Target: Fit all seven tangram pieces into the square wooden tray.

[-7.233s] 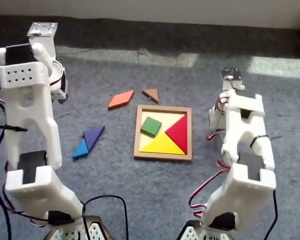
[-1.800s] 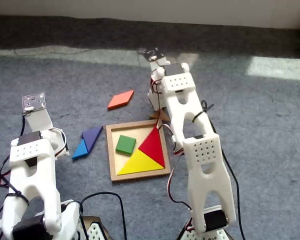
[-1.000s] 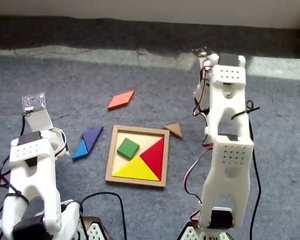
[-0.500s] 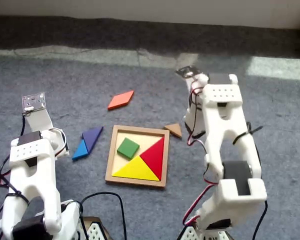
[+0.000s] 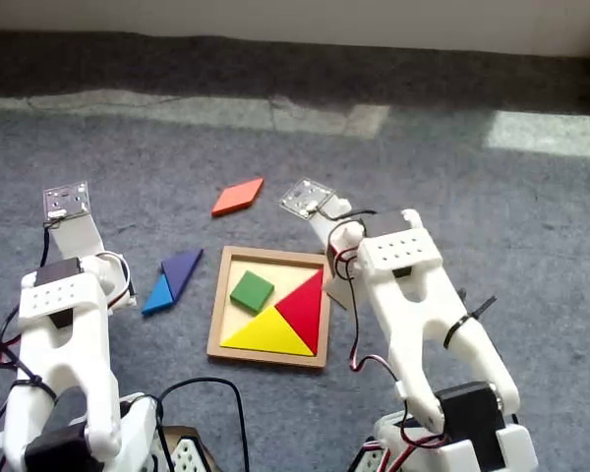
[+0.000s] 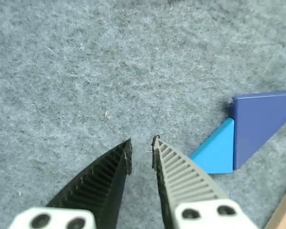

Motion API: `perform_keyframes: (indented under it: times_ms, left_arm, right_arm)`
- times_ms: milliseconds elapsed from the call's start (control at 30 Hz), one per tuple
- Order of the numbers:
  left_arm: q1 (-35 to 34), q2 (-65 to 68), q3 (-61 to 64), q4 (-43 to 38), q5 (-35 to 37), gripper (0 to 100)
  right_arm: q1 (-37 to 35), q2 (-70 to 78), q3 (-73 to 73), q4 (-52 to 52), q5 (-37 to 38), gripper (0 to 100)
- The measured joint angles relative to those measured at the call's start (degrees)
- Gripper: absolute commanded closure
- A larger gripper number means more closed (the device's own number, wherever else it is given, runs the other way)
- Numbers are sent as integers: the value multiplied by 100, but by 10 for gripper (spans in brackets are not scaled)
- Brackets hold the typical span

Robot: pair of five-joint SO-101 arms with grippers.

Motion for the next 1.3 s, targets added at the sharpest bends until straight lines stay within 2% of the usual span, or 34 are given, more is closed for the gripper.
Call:
perform_keyframes:
  times_ms: [167,567,800,1033,1300]
  left_arm:
    - [-62,0,0,0,0,902]
    - [-62,0,0,0,0,902]
    - [-62,0,0,0,0,902]
    - [-62,0,0,0,0,902]
    - [-62,0,0,0,0,902]
  right_arm:
    - [-9,466,0,-615,466,772]
    - [53,2022,-1354,-703,879,772]
    - [229,2101,-1530,-712,985,772]
    - [220,2101,-1530,-747,1407,777]
    - [264,2673,-1776,-826,1451,927]
